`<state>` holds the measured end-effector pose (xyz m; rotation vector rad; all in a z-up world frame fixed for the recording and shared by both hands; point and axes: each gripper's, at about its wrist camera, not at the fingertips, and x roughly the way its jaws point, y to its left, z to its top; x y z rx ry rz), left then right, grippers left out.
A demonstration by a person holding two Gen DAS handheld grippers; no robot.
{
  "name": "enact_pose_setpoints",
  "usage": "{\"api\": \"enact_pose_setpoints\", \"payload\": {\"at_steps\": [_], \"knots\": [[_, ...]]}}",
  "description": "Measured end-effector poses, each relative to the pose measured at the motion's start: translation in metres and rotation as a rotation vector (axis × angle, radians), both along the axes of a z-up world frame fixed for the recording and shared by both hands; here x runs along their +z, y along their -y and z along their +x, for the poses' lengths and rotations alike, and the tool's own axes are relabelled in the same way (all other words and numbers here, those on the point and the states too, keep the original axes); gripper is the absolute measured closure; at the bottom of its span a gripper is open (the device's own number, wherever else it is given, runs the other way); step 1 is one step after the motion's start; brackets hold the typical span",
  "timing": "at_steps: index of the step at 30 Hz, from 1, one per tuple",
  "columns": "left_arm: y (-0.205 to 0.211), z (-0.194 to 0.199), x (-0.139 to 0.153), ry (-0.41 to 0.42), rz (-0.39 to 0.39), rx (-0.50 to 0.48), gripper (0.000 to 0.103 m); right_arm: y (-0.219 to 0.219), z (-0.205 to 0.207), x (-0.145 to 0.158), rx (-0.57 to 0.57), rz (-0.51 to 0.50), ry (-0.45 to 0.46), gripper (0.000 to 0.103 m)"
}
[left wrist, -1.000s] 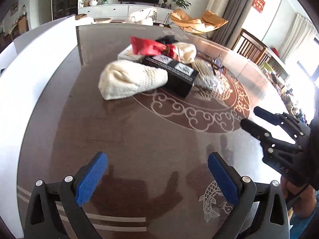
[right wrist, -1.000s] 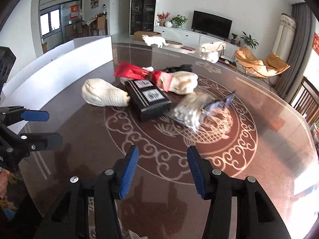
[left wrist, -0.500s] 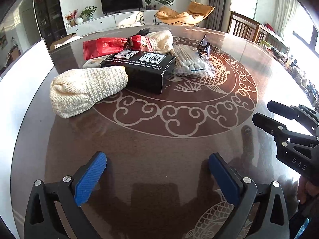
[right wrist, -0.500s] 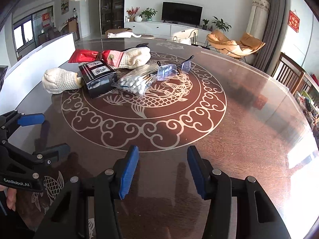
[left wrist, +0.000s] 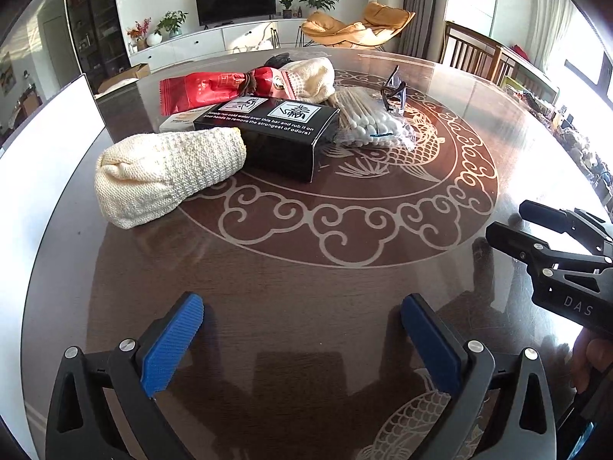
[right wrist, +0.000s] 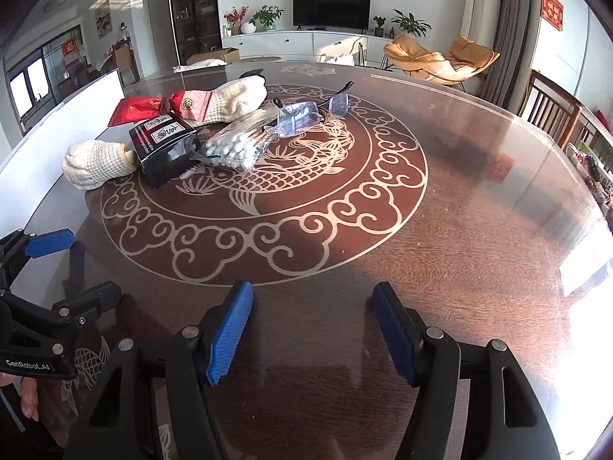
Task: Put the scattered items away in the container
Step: 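Bring both grippers back over the table toward the remaining items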
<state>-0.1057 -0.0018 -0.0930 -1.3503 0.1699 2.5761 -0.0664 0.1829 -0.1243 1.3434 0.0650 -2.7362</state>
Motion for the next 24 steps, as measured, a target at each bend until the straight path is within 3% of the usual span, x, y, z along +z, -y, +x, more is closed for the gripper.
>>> {"api": "enact_pose_setpoints", "payload": {"at_steps": [24], "knots": [[0.0008,0.0013,0.0009,-0.002,0.000,0.003,0.000,0.0017,-0.0009,-0.0004,0.000,0.005,-0.001,0.035]]}}
